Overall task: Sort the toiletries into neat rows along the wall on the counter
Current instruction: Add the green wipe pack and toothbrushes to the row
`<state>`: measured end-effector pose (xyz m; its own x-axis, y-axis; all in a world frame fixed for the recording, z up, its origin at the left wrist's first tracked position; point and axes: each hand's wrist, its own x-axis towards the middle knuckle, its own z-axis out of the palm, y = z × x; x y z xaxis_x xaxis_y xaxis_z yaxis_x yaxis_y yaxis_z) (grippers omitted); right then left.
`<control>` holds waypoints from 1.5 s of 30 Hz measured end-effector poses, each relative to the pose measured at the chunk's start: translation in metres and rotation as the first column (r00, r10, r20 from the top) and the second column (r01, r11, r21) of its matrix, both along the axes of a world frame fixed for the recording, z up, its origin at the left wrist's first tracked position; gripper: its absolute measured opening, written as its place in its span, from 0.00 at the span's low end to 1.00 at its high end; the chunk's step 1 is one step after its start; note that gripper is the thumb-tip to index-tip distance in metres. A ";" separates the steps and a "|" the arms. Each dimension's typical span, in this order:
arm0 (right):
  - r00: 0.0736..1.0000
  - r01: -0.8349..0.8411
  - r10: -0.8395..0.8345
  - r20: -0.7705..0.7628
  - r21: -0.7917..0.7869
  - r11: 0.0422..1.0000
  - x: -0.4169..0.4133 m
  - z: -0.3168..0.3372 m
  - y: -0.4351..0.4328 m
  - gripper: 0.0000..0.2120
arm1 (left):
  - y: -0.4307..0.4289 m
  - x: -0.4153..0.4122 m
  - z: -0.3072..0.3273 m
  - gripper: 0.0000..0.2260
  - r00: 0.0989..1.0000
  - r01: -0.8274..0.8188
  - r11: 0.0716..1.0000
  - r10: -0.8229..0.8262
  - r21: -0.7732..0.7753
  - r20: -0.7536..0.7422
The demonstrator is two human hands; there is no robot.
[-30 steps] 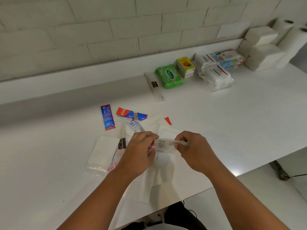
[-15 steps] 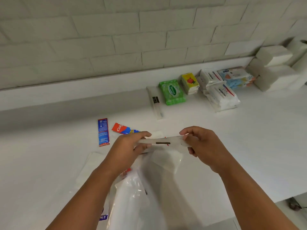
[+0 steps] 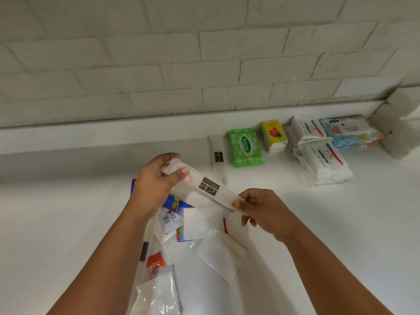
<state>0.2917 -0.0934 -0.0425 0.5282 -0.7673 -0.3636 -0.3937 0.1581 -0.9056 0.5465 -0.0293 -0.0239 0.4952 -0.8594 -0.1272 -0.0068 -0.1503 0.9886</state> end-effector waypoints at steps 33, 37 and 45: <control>0.979 -0.138 -0.017 -0.203 -0.725 0.675 0.058 -0.111 -0.068 0.16 | -0.096 -0.027 -0.083 0.14 0.902 -0.146 0.903 -0.046 0.404 0.428; 0.977 -0.145 -0.019 -0.213 -0.726 0.672 0.059 -0.114 -0.068 0.14 | -0.092 -0.029 -0.082 0.13 0.862 -0.169 0.903 -0.059 0.394 0.504; 0.975 -0.147 -0.022 -0.221 -0.717 0.682 0.061 -0.116 -0.068 0.14 | -0.094 -0.033 -0.085 0.06 0.826 -0.146 0.910 -0.104 0.388 0.554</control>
<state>0.3523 -0.1614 -0.1585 0.5674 -0.8006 0.1926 -0.5577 -0.5457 -0.6255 0.5131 -0.1230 -0.1092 0.6037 -0.7824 -0.1530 -0.5215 -0.5327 0.6665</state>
